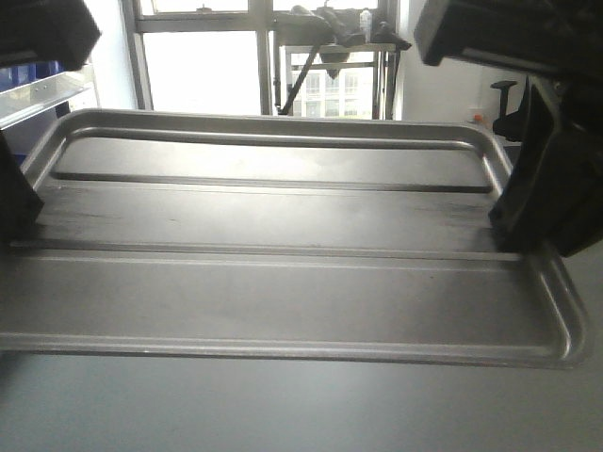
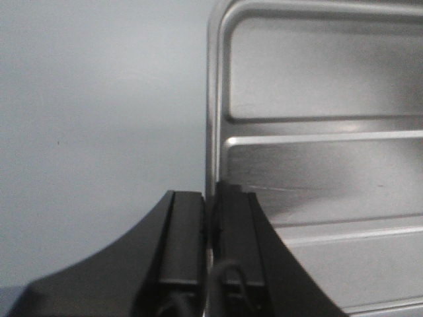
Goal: Grab silver tray and place in blue box
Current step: 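Hold the tray level with both grippers while the base turns away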
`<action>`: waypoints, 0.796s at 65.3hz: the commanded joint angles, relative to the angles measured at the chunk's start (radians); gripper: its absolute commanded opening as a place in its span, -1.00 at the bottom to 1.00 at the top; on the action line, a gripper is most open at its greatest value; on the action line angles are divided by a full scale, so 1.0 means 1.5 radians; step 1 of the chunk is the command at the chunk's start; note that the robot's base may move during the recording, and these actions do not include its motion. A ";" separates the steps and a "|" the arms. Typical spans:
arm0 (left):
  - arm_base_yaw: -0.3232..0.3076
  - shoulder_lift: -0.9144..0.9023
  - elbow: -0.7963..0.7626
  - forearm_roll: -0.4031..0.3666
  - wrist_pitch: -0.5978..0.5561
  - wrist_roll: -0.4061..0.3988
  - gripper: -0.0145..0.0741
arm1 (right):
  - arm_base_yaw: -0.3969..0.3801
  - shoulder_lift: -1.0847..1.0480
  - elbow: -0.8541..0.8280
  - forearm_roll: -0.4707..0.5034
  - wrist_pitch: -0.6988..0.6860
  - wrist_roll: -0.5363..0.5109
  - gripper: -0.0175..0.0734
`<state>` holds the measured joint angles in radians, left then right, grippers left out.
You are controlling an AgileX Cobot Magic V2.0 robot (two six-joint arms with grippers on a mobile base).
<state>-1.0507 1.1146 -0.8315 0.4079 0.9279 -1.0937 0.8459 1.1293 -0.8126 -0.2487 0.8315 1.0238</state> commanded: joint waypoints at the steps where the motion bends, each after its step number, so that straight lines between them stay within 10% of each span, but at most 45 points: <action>1: 0.008 -0.014 -0.013 0.049 0.057 0.000 -0.70 | -0.006 -0.017 -0.015 -0.058 0.041 -0.007 -0.51; 52: 0.008 -0.013 -0.013 0.050 0.058 0.000 -0.70 | -0.006 -0.017 -0.015 -0.059 0.045 -0.007 -0.51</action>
<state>-1.0507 1.1146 -0.8315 0.4079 0.9293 -1.0937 0.8459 1.1293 -0.8126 -0.2487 0.8298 1.0238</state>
